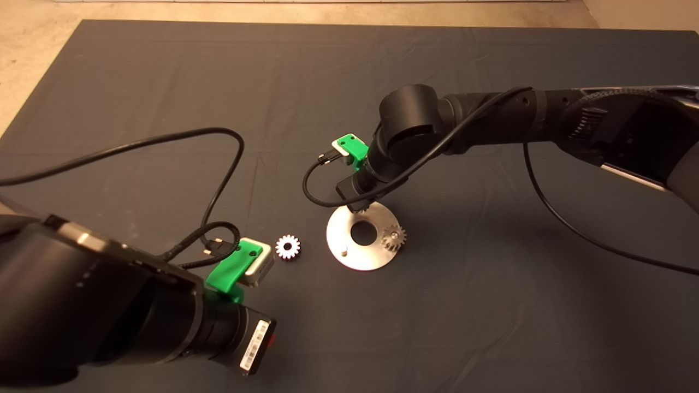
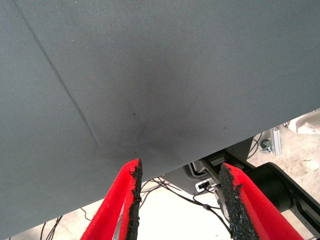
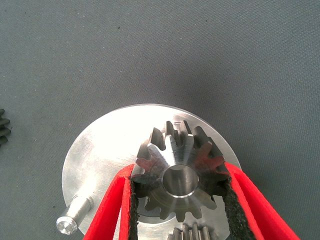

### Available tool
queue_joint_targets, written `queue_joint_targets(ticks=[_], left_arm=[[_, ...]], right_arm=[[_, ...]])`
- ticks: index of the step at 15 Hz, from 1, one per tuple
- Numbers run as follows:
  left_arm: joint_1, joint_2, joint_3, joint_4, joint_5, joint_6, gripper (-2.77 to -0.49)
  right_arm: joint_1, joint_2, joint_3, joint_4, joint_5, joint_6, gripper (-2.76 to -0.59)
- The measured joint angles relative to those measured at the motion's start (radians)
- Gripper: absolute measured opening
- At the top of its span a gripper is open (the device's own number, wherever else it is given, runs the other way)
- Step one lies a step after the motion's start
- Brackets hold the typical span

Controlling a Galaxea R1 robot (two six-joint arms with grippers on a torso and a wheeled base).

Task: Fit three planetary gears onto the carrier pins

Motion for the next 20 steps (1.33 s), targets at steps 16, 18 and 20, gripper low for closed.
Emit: queue_joint_targets(ticks=[16, 18, 20], left_arm=[[0.0, 0.0, 0.0, 0.0, 0.0, 0.0, -2.23], [0.0, 0.0, 0.0, 0.0, 0.0, 0.0, -2.23], [0.0, -0.007, 0.0, 0.0, 0.0, 0.0, -2.23]], right_arm=[[-0.002, -0.006, 0.019, -0.008, 0.003, 0.001, -2.43], [-0.003, -0.01, 0.024, -0.009, 0.003, 0.0, -2.43], [-0.004, -0.021, 0.031, -0.009, 0.011, 0.0, -2.43]])
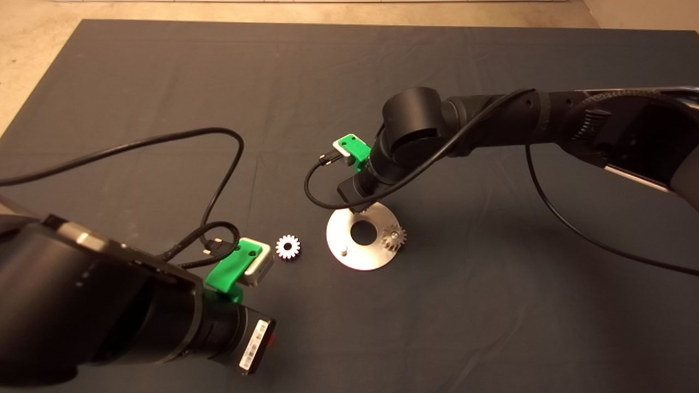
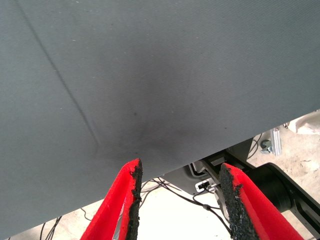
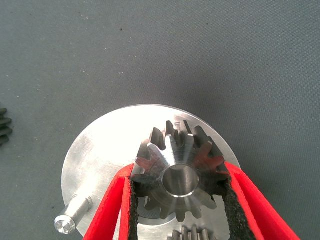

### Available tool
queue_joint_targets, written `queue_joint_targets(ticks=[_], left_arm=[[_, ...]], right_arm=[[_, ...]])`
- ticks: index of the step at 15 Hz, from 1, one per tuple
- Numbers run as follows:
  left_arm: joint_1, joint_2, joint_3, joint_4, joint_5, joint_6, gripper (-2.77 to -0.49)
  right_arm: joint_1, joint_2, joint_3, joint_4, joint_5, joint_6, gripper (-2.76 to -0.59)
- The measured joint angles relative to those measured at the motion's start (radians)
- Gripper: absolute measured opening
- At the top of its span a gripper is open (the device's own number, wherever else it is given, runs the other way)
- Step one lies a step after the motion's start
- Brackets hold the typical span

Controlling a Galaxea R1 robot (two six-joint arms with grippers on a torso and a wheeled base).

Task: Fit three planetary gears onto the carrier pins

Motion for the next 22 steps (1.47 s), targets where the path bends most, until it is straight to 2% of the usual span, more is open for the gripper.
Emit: queue_joint_targets(ticks=[1, 2, 22], left_arm=[[0.0, -0.002, 0.0, 0.0, 0.0, 0.0, -2.23], [0.0, -0.003, 0.0, 0.0, 0.0, 0.0, -2.23], [0.0, -0.003, 0.0, 0.0, 0.0, 0.0, -2.23]], right_arm=[[-0.001, -0.007, 0.003, 0.0, 0.008, 0.0, -2.43], [-0.001, -0.007, 0.003, 0.0, 0.009, 0.0, -2.43], [0.0, -0.006, 0.002, -0.002, 0.008, 0.0, -2.43]])
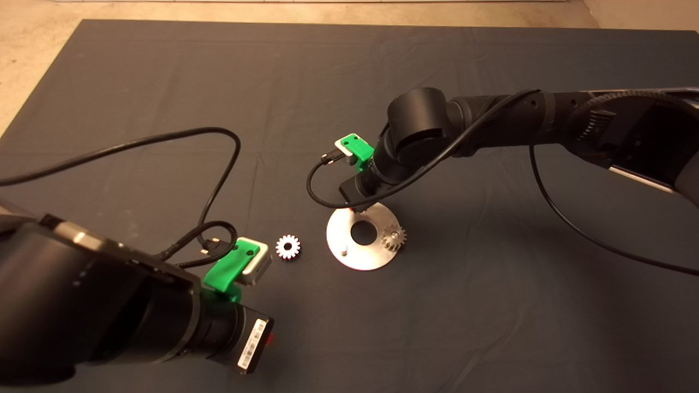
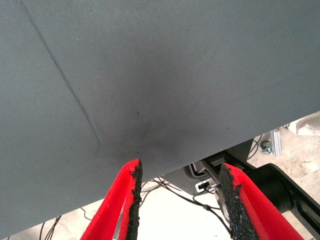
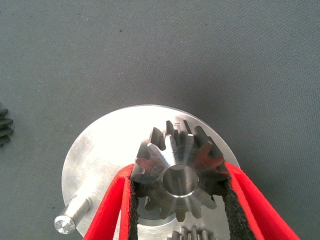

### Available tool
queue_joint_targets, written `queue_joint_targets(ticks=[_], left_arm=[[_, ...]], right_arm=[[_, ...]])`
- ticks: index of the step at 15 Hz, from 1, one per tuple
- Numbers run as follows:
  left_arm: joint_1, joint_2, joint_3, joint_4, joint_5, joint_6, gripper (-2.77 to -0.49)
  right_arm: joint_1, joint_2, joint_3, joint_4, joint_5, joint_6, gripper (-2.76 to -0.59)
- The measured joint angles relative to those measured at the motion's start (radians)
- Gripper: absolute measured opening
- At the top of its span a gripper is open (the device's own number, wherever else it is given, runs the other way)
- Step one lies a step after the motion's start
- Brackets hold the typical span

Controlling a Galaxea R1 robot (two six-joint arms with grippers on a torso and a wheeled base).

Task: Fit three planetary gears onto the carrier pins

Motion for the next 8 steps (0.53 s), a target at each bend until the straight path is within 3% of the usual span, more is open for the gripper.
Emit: queue_joint_targets(ticks=[8], left_arm=[[0.0, 0.0, 0.0, 0.0, -0.001, 0.0, -2.23]], right_arm=[[0.004, 0.002, -0.01, -0.001, -0.004, 0.0, -2.43]])
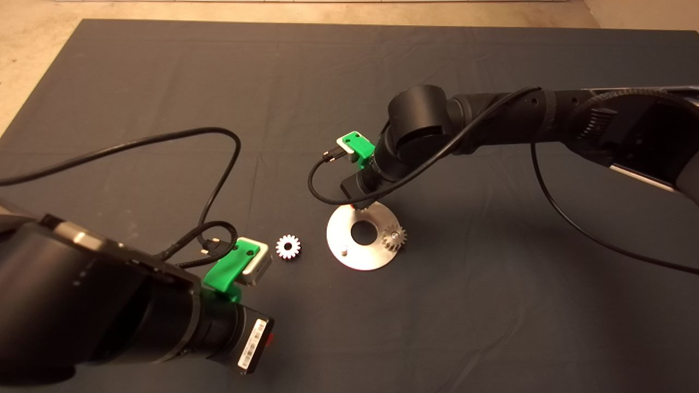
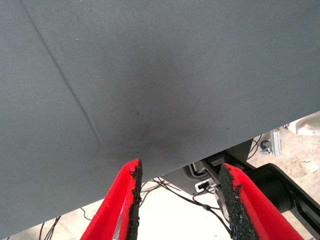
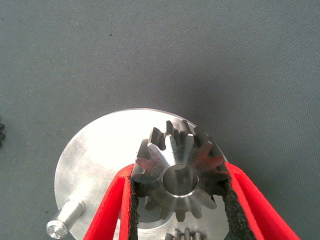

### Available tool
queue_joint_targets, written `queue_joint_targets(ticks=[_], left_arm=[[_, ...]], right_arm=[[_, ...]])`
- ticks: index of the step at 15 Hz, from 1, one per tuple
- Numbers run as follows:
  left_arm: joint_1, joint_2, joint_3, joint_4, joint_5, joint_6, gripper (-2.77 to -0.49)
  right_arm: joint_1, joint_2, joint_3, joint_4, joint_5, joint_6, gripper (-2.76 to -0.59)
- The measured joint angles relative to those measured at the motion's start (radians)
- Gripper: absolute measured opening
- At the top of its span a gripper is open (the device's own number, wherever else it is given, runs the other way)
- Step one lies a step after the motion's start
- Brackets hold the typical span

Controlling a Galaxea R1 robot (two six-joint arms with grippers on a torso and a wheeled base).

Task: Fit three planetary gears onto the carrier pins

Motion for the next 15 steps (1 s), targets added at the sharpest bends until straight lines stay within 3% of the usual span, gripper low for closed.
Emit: queue_joint_targets(ticks=[3, 5, 10, 15], left_arm=[[0.0, 0.0, 0.0, 0.0, 0.0, 0.0, -2.23], [0.0, 0.0, 0.0, 0.0, 0.0, 0.0, -2.23], [0.0, 0.0, 0.0, 0.0, -0.002, 0.0, -2.23], [0.0, 0.0, 0.0, 0.0, -0.002, 0.0, -2.23]], right_arm=[[0.0, 0.005, -0.003, -0.001, -0.006, 0.0, -2.43], [0.0, 0.02, -0.007, -0.004, -0.021, 0.0, -2.43], [0.003, 0.044, -0.028, -0.004, -0.033, 0.0, -2.43], [0.003, 0.048, -0.034, -0.004, -0.033, 0.0, -2.43]])
